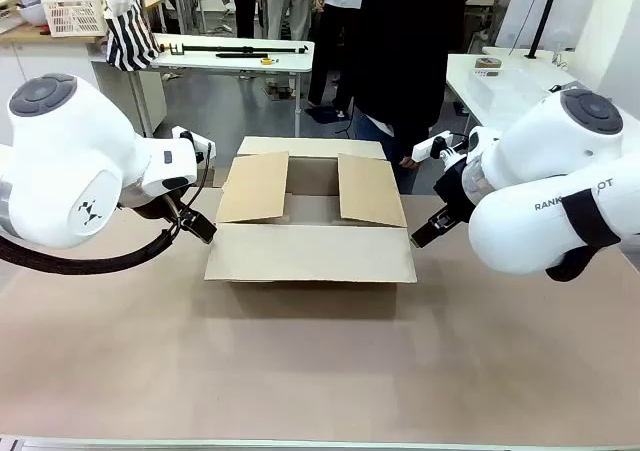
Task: Pack the gift set into the box.
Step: Place both hands on the side flaps of the Package Box and spread them outward.
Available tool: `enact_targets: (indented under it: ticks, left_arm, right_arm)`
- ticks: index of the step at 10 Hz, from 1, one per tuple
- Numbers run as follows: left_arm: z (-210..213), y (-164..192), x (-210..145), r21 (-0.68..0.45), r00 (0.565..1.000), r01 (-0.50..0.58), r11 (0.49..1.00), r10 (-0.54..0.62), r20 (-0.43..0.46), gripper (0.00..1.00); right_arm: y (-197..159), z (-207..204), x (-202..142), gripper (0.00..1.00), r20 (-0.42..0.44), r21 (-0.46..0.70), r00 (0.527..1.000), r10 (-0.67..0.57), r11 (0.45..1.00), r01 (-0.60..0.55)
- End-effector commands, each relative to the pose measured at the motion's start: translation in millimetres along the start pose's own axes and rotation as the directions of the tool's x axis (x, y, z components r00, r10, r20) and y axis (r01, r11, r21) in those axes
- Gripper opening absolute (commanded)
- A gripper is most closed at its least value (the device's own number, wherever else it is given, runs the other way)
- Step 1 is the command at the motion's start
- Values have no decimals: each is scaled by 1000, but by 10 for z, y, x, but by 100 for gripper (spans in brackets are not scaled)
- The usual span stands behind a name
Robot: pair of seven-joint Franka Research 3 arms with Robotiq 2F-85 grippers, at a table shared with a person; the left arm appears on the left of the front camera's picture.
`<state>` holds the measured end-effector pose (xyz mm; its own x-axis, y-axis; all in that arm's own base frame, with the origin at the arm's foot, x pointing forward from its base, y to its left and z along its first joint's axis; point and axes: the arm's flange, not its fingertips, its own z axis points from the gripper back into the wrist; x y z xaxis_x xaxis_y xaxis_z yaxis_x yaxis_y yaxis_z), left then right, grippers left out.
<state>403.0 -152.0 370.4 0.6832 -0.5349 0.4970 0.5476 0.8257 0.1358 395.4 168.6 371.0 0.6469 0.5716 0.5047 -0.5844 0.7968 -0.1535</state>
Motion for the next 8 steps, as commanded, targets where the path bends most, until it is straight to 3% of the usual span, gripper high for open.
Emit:
enact_targets:
  ticks: [1,8]
  left_arm:
    - [3,0,1,0,1000,0,1000,0,1,100]
    - [3,0,1,0,1000,0,1000,0,1,100]
  right_arm:
    - [0,1,0,100,0,0,1000,0,1000,0]
    - [0,1,0,100,0,0,1000,0,1000,0]
